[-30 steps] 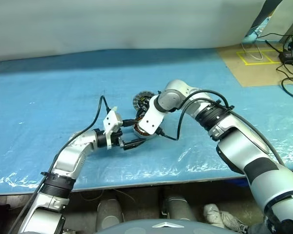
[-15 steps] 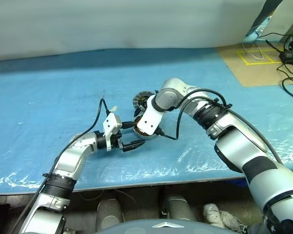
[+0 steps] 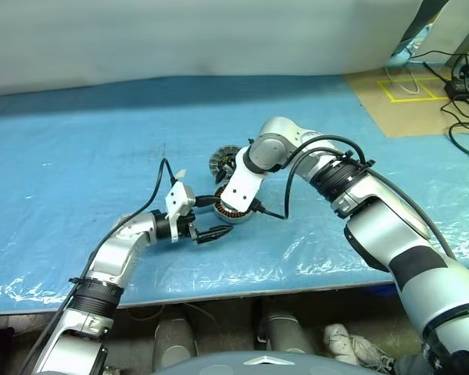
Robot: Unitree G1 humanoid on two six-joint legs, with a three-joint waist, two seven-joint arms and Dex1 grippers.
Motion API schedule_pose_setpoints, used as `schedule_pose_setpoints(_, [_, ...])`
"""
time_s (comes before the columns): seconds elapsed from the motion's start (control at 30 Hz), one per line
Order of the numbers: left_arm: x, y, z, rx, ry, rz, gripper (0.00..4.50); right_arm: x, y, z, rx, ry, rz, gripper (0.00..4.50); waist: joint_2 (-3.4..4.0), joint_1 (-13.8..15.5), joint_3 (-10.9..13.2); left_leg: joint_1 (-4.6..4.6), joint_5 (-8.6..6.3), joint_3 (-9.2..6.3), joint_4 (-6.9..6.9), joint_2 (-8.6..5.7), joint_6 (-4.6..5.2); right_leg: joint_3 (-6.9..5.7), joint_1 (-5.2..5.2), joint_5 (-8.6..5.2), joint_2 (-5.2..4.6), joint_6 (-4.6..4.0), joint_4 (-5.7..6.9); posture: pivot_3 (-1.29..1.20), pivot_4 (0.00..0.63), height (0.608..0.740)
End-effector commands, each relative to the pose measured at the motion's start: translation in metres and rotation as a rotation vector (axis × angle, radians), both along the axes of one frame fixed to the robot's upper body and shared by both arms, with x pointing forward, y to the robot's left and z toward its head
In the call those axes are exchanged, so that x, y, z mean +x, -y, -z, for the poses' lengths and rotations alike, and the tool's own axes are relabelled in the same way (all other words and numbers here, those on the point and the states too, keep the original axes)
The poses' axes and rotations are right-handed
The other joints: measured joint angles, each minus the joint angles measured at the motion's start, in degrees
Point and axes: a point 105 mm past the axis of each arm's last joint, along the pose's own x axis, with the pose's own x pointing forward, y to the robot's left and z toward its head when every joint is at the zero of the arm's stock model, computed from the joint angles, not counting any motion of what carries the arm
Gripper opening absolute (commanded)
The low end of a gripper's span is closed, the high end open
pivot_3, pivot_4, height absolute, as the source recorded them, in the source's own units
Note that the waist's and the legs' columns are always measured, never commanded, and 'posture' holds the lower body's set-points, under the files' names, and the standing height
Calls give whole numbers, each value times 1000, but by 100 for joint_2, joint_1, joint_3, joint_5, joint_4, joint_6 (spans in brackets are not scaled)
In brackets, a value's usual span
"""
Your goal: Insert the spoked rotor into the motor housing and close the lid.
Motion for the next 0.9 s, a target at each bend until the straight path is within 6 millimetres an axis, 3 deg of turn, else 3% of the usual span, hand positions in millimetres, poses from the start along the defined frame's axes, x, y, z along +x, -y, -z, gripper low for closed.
schedule_pose_setpoints(0.03, [0, -3, -19, -26, 61, 6, 4500, 0, -5, -30, 103, 19, 4, 3159, -2, 1, 3, 0, 0, 0, 0, 0, 0, 0, 0, 0, 0, 0, 1, 0, 150, 740])
schedule_pose_setpoints(0.13, [-1, -4, -27, -38, 73, 5, 4500, 3, 4, -36, 185, 12, 51, 3159, -13, 6, 12, 0, 0, 0, 1, 0, 0, 0, -1, 0, 0, -1, 4, 0, 150, 740])
schedule_pose_setpoints(0.23, [-3, -7, -32, -29, 84, 1, 4500, 3, 26, -42, 262, -27, 128, 2563, -18, 44, 15, 0, 1, 0, 1, 0, 0, 0, 0, 0, 0, -1, 4, 0, 150, 740])
schedule_pose_setpoints(0.47, [-8, -8, -44, -19, 80, 9, 4500, -13, 71, -31, 498, -308, 443, 129, -18, 133, 16, 2, 2, 0, -2, 4, 0, 2, -1, -1, 7, -1, 6, 0, 150, 740])
schedule_pose_setpoints(0.6, [-7, -10, -52, -13, 74, 15, 4500, -23, 68, -30, 646, -443, 566, 57, -11, 120, 20, 9, 10, 1, -1, 6, -17, 5, -1, -2, 10, -3, 10, 0, 150, 740])
schedule_pose_setpoints(0.9, [1, -9, -56, 8, 70, 32, 4500, -21, 60, 0, 741, -527, 726, 57, -10, 152, 20, 10, 13, 2, 1, -3, -24, 8, 3, -2, 2, -3, 7, 0, 150, 740])
